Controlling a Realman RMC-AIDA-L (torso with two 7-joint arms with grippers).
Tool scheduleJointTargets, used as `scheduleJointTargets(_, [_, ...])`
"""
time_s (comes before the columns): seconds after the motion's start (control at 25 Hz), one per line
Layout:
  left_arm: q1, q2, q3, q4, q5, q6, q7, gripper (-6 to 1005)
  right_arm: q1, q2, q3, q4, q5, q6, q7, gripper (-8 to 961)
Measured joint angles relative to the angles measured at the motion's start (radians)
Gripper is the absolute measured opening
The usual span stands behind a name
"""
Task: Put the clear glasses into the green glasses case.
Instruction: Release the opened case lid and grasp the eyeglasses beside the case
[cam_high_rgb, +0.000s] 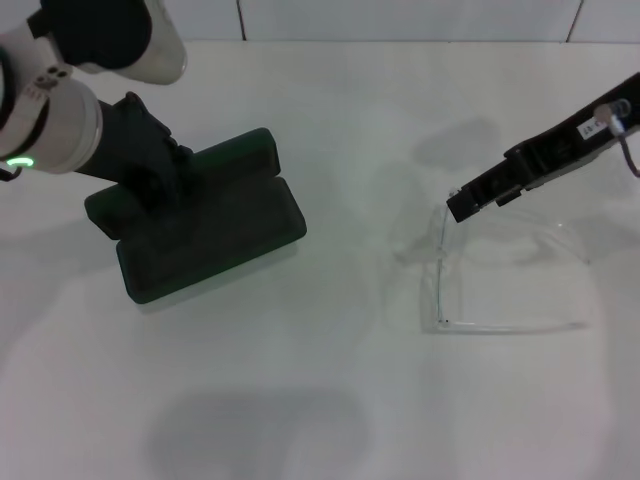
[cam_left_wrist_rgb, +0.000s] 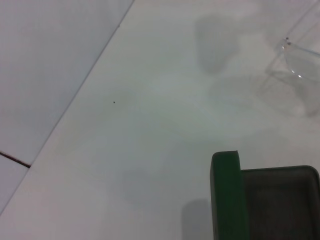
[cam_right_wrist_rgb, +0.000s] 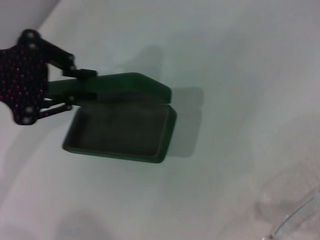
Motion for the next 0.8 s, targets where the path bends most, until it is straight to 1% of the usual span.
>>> scheduleJointTargets(0.2, [0.013, 0.0, 0.014, -0.005, -0.002, -0.005, 0.027, 198, 0.07, 0.004, 0.0, 0.126, -0.057, -0.003, 0.022, 701])
scheduleJointTargets(0.36, [0.017, 0.0, 0.019, -0.008, -0.008, -0.008, 0.039, 198, 0.105, 0.004, -0.016, 0.247, -0.092, 0.026, 0.019, 699])
scheduleJointTargets(0.52, [0.02, 0.0, 0.019, -0.009, -0.036, -0.01, 0.054, 198, 0.118, -0.001, -0.038, 0.315, -0.098, 0.078, 0.007, 697])
scheduleJointTargets(0.8, [0.021, 0.0, 0.025, -0.01, -0.044, -0.011, 0.056, 197, 0.142, -0.008, -0.035, 0.443, -0.099, 0.16, -0.045, 692])
